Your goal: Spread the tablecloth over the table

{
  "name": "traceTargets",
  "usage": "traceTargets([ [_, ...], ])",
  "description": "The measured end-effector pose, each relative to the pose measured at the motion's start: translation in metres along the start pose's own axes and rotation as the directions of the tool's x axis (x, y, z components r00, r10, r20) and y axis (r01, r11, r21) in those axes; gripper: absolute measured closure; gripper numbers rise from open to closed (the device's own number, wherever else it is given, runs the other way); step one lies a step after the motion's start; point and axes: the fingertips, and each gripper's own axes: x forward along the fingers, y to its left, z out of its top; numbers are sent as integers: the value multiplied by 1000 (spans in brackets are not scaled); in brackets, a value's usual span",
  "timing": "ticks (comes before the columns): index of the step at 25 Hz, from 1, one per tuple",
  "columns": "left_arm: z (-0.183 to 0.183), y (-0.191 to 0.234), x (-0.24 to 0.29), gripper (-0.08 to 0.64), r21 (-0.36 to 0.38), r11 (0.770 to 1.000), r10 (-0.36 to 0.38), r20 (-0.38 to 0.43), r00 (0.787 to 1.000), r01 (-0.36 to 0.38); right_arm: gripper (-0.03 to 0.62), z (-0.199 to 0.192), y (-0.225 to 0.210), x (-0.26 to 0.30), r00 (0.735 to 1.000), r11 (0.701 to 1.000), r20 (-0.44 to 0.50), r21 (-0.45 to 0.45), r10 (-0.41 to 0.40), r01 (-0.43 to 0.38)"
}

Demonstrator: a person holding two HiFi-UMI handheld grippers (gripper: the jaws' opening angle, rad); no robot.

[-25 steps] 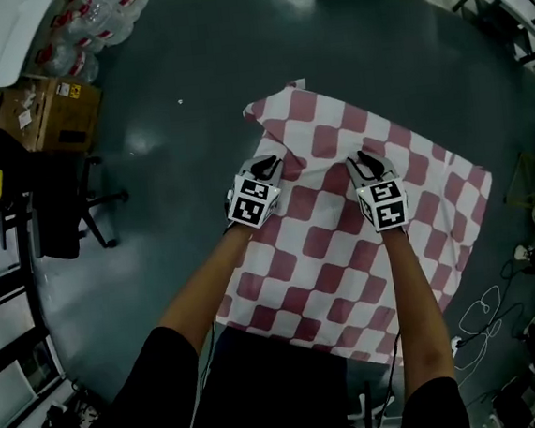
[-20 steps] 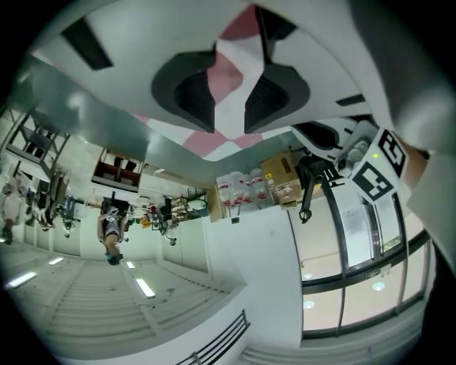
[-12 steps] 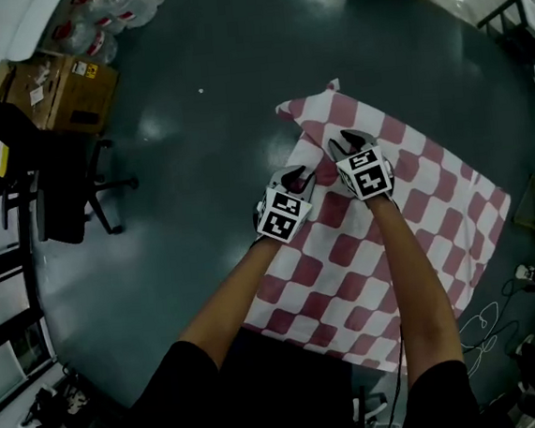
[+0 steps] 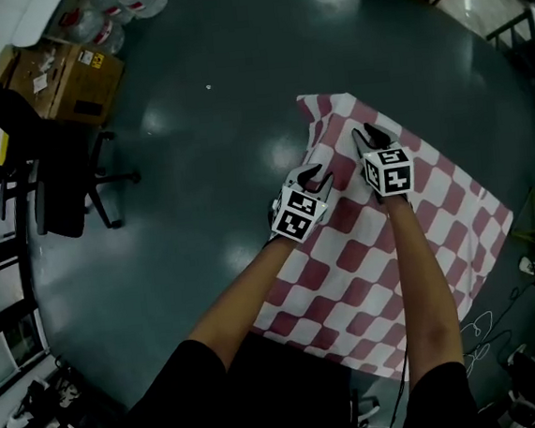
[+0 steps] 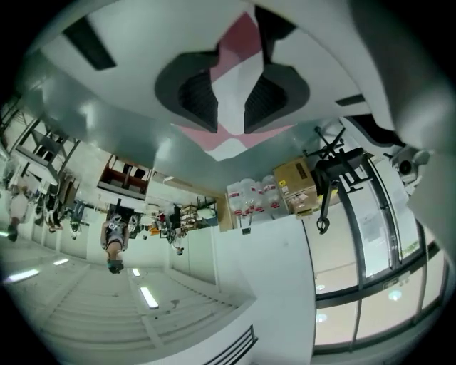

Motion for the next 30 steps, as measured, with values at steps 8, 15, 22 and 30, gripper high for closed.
traceTargets([
  [8,-9,1,-2,451,119,992,-31,-50,998,37,463,-2,-4,13,995,996,-82,-70,-52,46],
  [15,4,14,-18,450,118,993,-5,-43,999,10,463,-10,6,-53,991,992,63,51,-117,114],
  [22,13,-65,-23,451,194,968,-160,-16,987,160,463,-164,-17,-237,931,913,-59,179,-361,366],
  [30,-55,-222,-16,451,180,931,-290,-165,943,318,462,-348,-24,-363,871,795,-267,362,-412,487],
])
